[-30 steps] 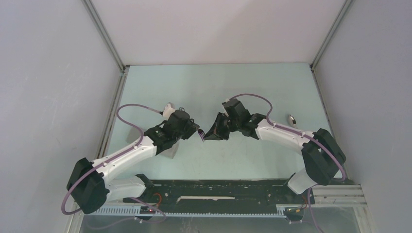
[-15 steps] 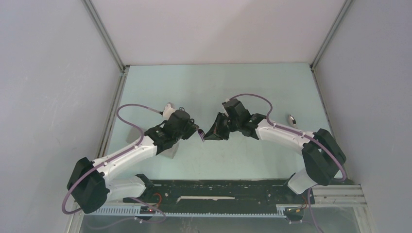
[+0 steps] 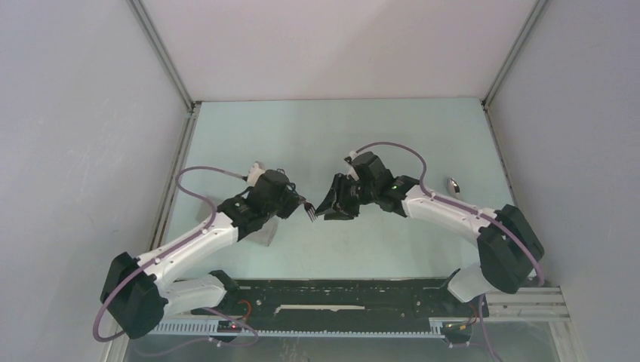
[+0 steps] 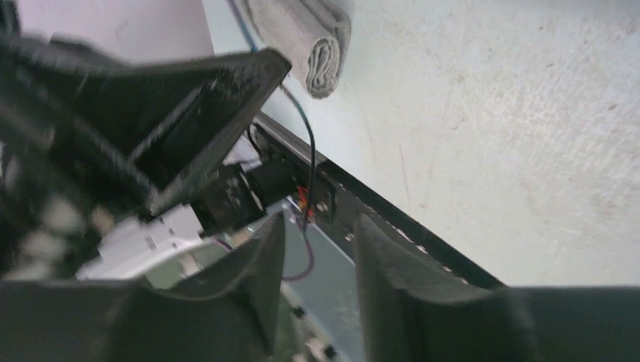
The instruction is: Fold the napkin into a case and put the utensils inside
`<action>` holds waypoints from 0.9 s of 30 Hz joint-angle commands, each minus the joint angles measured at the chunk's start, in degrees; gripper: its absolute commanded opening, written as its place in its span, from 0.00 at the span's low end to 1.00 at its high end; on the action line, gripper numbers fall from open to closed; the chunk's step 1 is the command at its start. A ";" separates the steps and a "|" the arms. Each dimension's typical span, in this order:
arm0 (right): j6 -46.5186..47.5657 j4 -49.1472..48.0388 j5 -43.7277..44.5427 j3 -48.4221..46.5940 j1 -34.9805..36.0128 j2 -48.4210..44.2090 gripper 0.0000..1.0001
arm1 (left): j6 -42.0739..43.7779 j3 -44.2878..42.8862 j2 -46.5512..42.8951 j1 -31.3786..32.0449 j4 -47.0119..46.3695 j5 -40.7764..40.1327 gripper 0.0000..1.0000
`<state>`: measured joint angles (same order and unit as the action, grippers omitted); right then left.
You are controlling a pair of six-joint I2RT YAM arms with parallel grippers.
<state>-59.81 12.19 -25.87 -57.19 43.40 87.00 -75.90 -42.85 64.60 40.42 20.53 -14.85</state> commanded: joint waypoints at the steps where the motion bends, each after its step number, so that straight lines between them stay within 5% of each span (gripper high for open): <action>1: 10.87 3.04 -3.32 -2.30 -3.39 -10.01 0.54 | -4.54 0.61 -5.71 -5.34 9.37 6.74 0.00; 5: 17.54 8.92 1.02 -2.26 -7.74 -17.95 0.62 | -4.78 0.95 -12.03 -12.79 19.23 12.53 0.00; 11: 18.03 8.95 -0.93 -0.55 -10.65 -18.52 0.60 | -1.37 1.45 -15.22 -22.75 27.11 23.08 0.00; 20: 16.62 6.31 -2.06 0.87 -8.61 -16.51 0.55 | 0.18 2.44 -11.05 -27.67 31.70 25.26 0.00; 27: 16.34 5.52 -2.03 1.99 -8.64 -16.60 0.54 | -0.70 9.24 -12.73 -27.92 24.81 22.74 0.00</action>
<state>-44.16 19.49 -27.46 -55.75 34.54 71.50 -77.34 -35.31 53.25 13.19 48.88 8.32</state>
